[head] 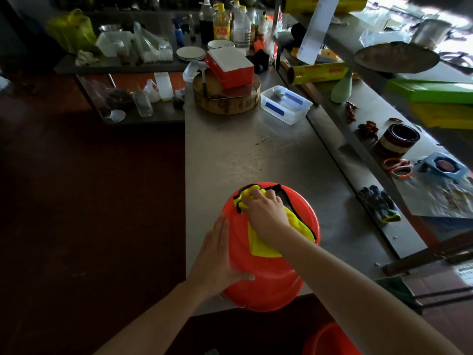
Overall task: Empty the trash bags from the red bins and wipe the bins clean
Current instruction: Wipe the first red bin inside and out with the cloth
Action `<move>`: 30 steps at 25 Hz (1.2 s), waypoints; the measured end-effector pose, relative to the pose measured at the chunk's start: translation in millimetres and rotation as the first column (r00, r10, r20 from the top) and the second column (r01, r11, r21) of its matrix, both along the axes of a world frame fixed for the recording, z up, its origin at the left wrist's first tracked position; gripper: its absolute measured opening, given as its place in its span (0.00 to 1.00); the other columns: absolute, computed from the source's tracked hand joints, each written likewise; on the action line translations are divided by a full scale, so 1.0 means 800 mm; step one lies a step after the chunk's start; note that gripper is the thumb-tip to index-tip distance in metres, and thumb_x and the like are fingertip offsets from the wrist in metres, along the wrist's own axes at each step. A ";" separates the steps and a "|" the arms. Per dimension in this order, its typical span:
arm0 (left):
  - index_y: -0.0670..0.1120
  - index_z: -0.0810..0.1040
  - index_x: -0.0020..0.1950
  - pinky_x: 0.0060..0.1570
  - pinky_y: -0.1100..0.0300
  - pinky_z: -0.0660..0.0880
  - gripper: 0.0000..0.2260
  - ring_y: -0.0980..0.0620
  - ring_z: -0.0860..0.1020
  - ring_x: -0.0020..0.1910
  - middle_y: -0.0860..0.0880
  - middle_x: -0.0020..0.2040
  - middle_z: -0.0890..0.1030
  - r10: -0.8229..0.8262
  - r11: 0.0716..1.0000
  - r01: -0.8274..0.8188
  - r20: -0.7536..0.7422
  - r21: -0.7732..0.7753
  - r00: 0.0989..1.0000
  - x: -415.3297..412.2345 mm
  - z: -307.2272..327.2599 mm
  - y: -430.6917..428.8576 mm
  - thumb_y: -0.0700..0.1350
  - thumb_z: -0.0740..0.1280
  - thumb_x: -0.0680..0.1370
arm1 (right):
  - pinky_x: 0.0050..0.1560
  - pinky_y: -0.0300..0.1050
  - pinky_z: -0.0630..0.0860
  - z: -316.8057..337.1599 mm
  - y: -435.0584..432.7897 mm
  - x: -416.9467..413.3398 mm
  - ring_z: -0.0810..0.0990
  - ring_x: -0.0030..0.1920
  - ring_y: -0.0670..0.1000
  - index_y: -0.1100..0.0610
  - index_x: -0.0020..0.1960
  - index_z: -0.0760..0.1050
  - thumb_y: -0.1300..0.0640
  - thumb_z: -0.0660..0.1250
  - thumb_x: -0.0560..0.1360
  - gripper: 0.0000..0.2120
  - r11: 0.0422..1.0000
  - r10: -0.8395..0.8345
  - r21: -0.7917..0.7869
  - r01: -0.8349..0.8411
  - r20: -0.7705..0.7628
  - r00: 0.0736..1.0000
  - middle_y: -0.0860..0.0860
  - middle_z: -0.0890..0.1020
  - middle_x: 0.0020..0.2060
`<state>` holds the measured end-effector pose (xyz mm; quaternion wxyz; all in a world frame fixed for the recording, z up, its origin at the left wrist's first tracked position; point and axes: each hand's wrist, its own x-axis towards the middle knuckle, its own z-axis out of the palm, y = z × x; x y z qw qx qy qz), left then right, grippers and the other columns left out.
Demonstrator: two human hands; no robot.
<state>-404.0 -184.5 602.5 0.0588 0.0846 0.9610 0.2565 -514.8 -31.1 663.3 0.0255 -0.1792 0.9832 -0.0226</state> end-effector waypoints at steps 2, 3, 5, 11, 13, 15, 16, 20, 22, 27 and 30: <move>0.51 0.26 0.77 0.79 0.46 0.44 0.66 0.57 0.30 0.77 0.56 0.77 0.25 0.003 1.000 -0.003 0.018 0.009 1.000 0.002 0.003 0.002 0.80 0.66 0.60 | 0.58 0.52 0.67 0.002 0.014 -0.011 0.70 0.61 0.60 0.45 0.66 0.75 0.47 0.56 0.84 0.15 0.998 -0.057 -0.015 0.058 0.027 0.998 0.49 0.73 0.64; 0.51 0.27 0.78 0.78 0.46 0.43 0.66 0.58 0.29 0.77 0.56 0.77 0.25 0.002 1.000 -0.002 0.021 0.008 1.000 0.003 0.004 0.003 0.79 0.66 0.61 | 0.58 0.53 0.67 0.003 0.024 -0.015 0.69 0.61 0.60 0.45 0.66 0.75 0.45 0.55 0.84 0.16 0.996 -0.089 -0.012 0.090 0.037 0.995 0.50 0.73 0.64; 0.49 0.30 0.80 0.77 0.45 0.42 0.66 0.58 0.28 0.77 0.55 0.77 0.25 0.005 1.000 -0.005 0.023 -0.004 1.000 0.003 0.005 0.004 0.80 0.66 0.61 | 0.60 0.54 0.67 0.003 0.048 -0.015 0.69 0.62 0.61 0.45 0.66 0.74 0.43 0.55 0.83 0.17 0.990 -0.142 0.010 0.142 0.039 0.989 0.51 0.73 0.64; 0.49 0.29 0.79 0.77 0.44 0.39 0.68 0.58 0.27 0.76 0.56 0.77 0.25 0.028 1.000 -0.027 0.068 -0.014 0.997 0.001 0.004 0.006 0.82 0.64 0.58 | 0.62 0.55 0.68 0.005 0.104 0.023 0.69 0.63 0.60 0.46 0.67 0.73 0.42 0.54 0.84 0.17 0.983 -0.176 0.060 0.173 0.034 0.984 0.51 0.71 0.65; 0.50 0.27 0.78 0.77 0.43 0.40 0.68 0.58 0.27 0.76 0.56 0.77 0.24 0.026 1.000 -0.025 0.075 -0.013 0.997 0.001 0.004 0.007 0.83 0.64 0.58 | 0.63 0.55 0.68 0.009 0.115 0.043 0.68 0.64 0.59 0.45 0.68 0.72 0.42 0.54 0.84 0.17 0.985 -0.163 0.070 0.160 0.041 0.986 0.50 0.71 0.65; 0.50 0.26 0.78 0.77 0.43 0.40 0.68 0.57 0.27 0.76 0.55 0.77 0.24 0.021 1.000 -0.020 0.073 -0.020 0.997 0.002 0.005 0.006 0.83 0.64 0.58 | 0.63 0.53 0.68 0.011 0.125 0.065 0.67 0.63 0.58 0.44 0.68 0.70 0.43 0.53 0.84 0.17 0.986 -0.142 0.091 0.138 0.045 0.989 0.49 0.69 0.65; 0.50 0.26 0.78 0.77 0.43 0.40 0.68 0.57 0.27 0.76 0.55 0.76 0.24 0.017 1.000 -0.015 0.069 -0.024 0.997 0.003 0.005 0.006 0.83 0.63 0.58 | 0.63 0.53 0.68 0.011 0.130 0.076 0.67 0.64 0.58 0.43 0.69 0.70 0.43 0.53 0.84 0.17 0.987 -0.131 0.100 0.126 0.049 0.990 0.48 0.69 0.66; 0.49 0.26 0.78 0.76 0.44 0.39 0.68 0.56 0.28 0.77 0.54 0.77 0.24 0.001 1.000 0.000 0.055 -0.016 0.999 0.004 0.006 0.005 0.83 0.63 0.59 | 0.66 0.52 0.67 0.010 0.135 0.111 0.65 0.65 0.57 0.43 0.71 0.68 0.44 0.53 0.84 0.17 0.990 -0.127 0.072 0.121 0.088 0.988 0.47 0.68 0.66; 0.48 0.26 0.78 0.77 0.45 0.39 0.68 0.56 0.28 0.77 0.54 0.77 0.24 0.001 1.000 0.001 0.056 -0.023 0.998 0.005 0.007 0.004 0.83 0.63 0.59 | 0.66 0.53 0.67 0.010 0.128 0.125 0.66 0.64 0.57 0.44 0.70 0.69 0.44 0.54 0.84 0.16 0.991 -0.121 0.067 0.115 0.088 0.989 0.47 0.69 0.66; 0.47 0.26 0.78 0.79 0.46 0.41 0.68 0.56 0.26 0.76 0.53 0.76 0.23 -0.007 0.999 0.008 0.038 -0.037 0.999 0.005 0.004 0.004 0.82 0.63 0.59 | 0.63 0.52 0.67 0.005 0.092 0.157 0.67 0.62 0.56 0.45 0.69 0.69 0.46 0.55 0.84 0.16 0.998 -0.044 0.038 0.041 0.095 0.994 0.47 0.69 0.66; 0.48 0.25 0.77 0.79 0.49 0.43 0.69 0.57 0.27 0.76 0.54 0.76 0.23 0.002 0.998 -0.005 0.044 0.055 0.999 0.005 -0.002 0.003 0.82 0.65 0.57 | 0.63 0.52 0.68 0.002 0.066 0.165 0.67 0.63 0.57 0.45 0.70 0.69 0.47 0.56 0.83 0.16 0.999 0.025 0.028 -0.028 0.109 0.994 0.47 0.68 0.68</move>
